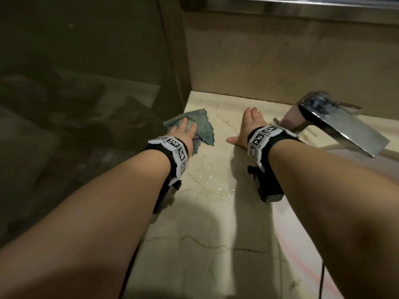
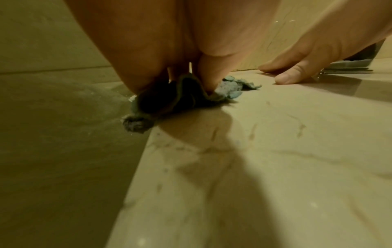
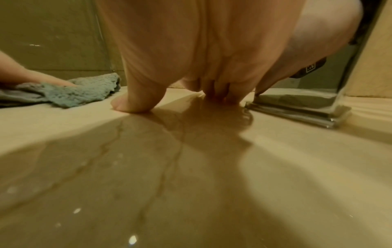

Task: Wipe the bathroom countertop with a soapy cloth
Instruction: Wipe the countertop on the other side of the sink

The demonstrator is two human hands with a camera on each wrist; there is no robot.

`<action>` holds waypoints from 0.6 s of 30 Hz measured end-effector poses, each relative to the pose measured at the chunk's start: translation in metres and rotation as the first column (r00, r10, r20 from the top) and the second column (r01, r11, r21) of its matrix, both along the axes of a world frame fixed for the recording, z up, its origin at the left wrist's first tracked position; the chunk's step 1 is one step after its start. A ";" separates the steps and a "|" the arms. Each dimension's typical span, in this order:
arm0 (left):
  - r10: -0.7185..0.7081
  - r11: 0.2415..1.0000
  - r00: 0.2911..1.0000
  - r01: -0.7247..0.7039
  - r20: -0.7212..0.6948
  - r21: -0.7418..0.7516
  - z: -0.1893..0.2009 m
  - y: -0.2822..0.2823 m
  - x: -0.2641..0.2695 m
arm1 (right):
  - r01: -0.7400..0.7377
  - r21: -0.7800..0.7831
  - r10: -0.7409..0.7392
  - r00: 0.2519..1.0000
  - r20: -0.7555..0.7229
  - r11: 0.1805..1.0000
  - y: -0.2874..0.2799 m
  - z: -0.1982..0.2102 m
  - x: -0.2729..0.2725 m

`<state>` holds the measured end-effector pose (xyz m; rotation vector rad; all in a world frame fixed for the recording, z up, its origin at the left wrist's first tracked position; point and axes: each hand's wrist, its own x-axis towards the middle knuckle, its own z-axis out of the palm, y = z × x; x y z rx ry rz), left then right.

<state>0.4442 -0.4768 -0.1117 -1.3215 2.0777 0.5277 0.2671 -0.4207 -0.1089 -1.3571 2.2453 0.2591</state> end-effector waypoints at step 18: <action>-0.040 0.992 0.999 0.037 -0.024 -0.117 0.008 -0.067 -0.054 | -0.031 0.072 0.035 0.997 -0.063 0.997 -0.010 -0.002 -0.003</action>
